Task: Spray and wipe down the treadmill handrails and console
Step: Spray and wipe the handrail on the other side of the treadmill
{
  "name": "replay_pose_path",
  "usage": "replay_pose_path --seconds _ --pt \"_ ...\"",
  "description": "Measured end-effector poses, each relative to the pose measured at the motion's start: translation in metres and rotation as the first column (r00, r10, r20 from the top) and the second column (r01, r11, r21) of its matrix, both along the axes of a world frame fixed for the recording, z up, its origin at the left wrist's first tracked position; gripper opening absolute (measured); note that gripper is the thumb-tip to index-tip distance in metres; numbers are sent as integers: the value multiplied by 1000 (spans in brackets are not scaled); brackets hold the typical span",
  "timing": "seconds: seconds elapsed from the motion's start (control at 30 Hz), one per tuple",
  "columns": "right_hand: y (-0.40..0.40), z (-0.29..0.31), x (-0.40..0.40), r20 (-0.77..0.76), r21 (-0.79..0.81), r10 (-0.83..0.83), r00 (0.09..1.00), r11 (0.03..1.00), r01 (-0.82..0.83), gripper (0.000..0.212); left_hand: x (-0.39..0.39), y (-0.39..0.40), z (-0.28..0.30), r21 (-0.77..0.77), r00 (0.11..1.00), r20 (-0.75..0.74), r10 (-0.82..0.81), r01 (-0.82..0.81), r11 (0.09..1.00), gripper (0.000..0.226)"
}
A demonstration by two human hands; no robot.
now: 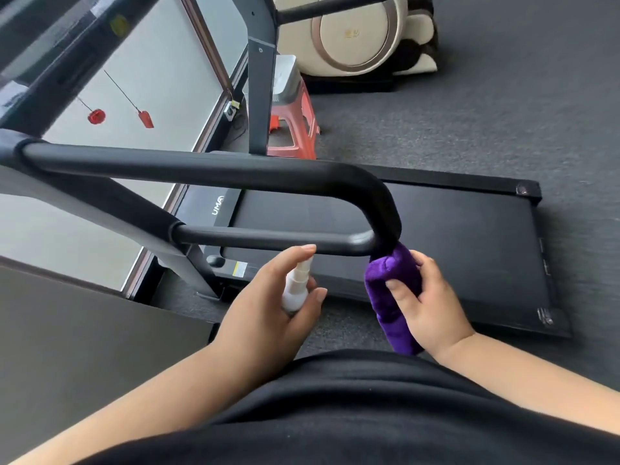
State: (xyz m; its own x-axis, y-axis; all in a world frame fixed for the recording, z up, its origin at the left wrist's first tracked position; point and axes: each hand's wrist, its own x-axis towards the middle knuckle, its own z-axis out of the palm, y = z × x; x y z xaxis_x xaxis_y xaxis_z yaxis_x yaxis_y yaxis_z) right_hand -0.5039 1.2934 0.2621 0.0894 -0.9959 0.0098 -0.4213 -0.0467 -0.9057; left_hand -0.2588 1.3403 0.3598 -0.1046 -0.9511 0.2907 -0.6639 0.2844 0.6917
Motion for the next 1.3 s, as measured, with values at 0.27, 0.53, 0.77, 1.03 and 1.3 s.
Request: replay_pose_path --seconds 0.27,0.53,0.77,1.03,1.3 --pt "27 13 61 59 -65 -30 998 997 34 47 72 -4 -13 89 999 -29 -34 37 995 70" --pt "34 18 148 -54 -80 57 997 995 -61 51 164 -5 -27 129 999 -24 -22 25 991 56" --pt "29 40 188 -265 -258 -16 964 965 -55 62 208 -14 -33 191 998 -4 -64 64 979 58" --pt "-45 80 157 -785 -344 -216 581 931 -119 59 220 -21 -34 225 995 -67 -80 93 970 56" --pt "-49 41 170 -940 -212 -184 289 975 -70 57 233 -24 -39 201 995 -85 -49 66 977 61"
